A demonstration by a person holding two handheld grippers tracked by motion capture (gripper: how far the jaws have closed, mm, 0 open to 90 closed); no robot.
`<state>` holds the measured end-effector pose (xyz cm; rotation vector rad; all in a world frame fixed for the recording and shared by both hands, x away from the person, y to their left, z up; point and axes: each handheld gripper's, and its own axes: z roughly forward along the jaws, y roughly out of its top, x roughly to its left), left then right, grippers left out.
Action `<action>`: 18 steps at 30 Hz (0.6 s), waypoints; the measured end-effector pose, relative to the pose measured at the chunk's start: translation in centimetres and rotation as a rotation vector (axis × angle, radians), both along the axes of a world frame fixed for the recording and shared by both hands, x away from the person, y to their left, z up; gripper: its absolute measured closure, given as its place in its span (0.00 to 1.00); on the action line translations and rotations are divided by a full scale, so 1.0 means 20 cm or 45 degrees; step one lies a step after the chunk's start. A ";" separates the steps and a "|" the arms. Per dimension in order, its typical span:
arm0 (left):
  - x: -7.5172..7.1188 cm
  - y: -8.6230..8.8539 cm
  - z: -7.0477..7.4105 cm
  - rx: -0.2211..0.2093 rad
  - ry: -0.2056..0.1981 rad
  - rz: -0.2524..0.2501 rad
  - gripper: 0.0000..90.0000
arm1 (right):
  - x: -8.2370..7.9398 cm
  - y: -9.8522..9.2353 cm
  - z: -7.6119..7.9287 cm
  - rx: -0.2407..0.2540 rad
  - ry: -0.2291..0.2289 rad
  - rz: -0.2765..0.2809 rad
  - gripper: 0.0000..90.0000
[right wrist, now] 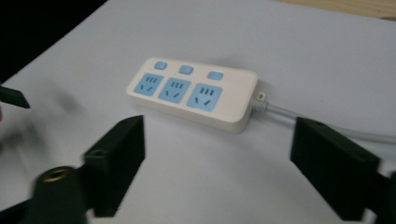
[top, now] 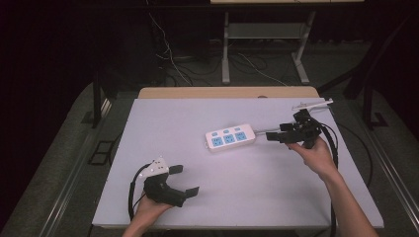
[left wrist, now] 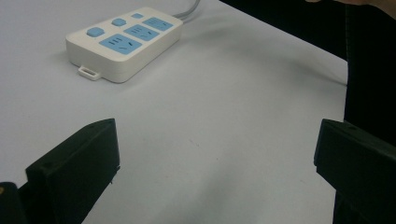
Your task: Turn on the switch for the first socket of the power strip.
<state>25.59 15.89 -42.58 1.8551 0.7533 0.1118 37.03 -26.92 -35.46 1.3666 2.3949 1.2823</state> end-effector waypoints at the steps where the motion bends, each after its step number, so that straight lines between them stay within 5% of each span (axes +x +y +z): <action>1: 0.00 0.00 0.00 -0.001 0.000 0.001 0.00 | -0.01 -0.01 0.00 0.006 0.001 0.006 0.10; 4: 0.00 0.00 0.00 0.000 0.001 0.002 0.00 | -0.05 -0.03 -0.01 0.030 0.000 0.011 0.00; 18: 0.00 0.00 0.00 0.000 0.010 0.004 0.00 | -0.27 -0.10 -0.06 0.074 -0.026 0.033 0.00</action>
